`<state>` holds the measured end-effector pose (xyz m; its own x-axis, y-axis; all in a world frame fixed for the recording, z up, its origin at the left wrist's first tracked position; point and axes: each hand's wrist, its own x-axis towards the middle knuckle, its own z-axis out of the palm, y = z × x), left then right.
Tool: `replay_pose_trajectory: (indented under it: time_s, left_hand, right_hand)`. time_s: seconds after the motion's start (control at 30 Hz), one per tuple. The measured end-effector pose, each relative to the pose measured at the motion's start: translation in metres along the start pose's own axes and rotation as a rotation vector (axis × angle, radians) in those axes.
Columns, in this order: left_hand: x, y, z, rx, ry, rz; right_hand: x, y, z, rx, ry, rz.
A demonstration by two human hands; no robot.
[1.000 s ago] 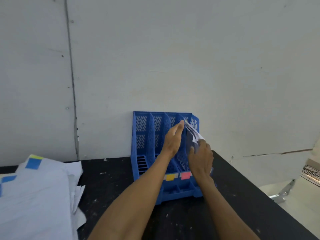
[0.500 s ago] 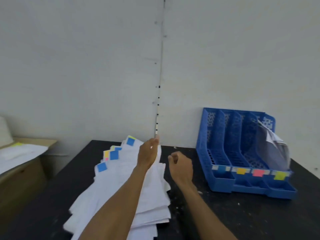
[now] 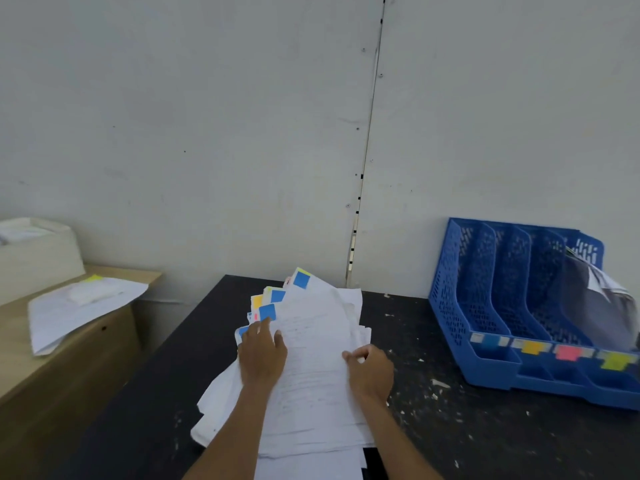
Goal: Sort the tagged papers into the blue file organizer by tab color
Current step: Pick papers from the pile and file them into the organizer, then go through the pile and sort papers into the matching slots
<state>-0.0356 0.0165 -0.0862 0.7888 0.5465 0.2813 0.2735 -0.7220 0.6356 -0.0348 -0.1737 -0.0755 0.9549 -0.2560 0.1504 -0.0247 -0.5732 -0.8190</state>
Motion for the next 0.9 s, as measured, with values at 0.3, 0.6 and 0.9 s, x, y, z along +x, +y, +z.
replay_pose_trajectory:
  time_s: [0.3, 0.6, 0.9]
  left_hand:
    - [-0.002, 0.003, 0.001, -0.093, -0.016, -0.061]
    - [-0.006, 0.006, -0.002, -0.130, 0.000, -0.082]
    - [-0.004, 0.006, 0.001, -0.078, -0.003, -0.079]
  right_hand:
    - [0.002, 0.010, 0.006, 0.056, 0.168, -0.104]
    - [-0.006, 0.010, 0.002, 0.170, 0.245, -0.145]
    - [-0.002, 0.014, -0.006, 0.082, 0.072, -0.010]
